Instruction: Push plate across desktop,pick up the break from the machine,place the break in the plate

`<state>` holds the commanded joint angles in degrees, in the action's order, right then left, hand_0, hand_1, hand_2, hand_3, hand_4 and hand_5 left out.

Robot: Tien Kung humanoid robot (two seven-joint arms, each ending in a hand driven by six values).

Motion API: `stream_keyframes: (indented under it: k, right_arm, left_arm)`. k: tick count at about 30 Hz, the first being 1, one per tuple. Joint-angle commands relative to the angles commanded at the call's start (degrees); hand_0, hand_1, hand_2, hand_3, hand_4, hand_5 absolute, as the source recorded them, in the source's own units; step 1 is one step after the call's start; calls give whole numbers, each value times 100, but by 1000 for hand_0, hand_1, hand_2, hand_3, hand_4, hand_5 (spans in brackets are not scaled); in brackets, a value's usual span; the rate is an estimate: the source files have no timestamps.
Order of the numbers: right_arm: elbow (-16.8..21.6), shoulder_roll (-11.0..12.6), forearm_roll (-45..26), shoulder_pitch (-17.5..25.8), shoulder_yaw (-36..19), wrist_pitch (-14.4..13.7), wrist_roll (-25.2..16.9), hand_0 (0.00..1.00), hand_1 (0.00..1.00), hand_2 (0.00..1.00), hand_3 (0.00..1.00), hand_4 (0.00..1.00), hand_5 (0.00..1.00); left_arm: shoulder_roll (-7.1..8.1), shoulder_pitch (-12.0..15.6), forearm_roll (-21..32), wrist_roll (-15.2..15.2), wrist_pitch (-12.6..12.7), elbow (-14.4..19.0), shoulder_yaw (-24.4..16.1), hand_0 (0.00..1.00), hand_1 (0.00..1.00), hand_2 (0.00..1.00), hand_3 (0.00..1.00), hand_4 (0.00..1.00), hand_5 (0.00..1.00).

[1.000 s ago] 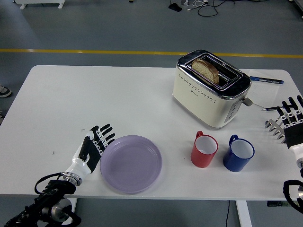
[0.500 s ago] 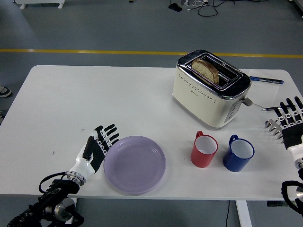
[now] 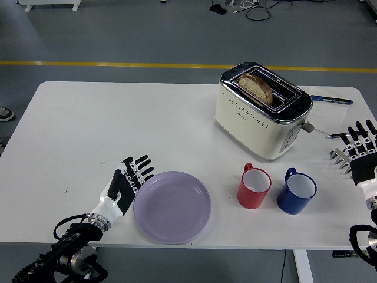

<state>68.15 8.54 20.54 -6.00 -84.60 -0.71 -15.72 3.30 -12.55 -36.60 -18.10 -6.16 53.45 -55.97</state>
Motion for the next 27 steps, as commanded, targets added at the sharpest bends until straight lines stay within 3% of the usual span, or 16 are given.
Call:
stream_keyframes:
  k: [27]
  right_arm:
    - [24,-38,-5,23,-4,-26,9,746,668,684,647,384,538]
  left_arm:
    - [17,-322,323,45,-147,-222,499,847,850,890,796,532,998]
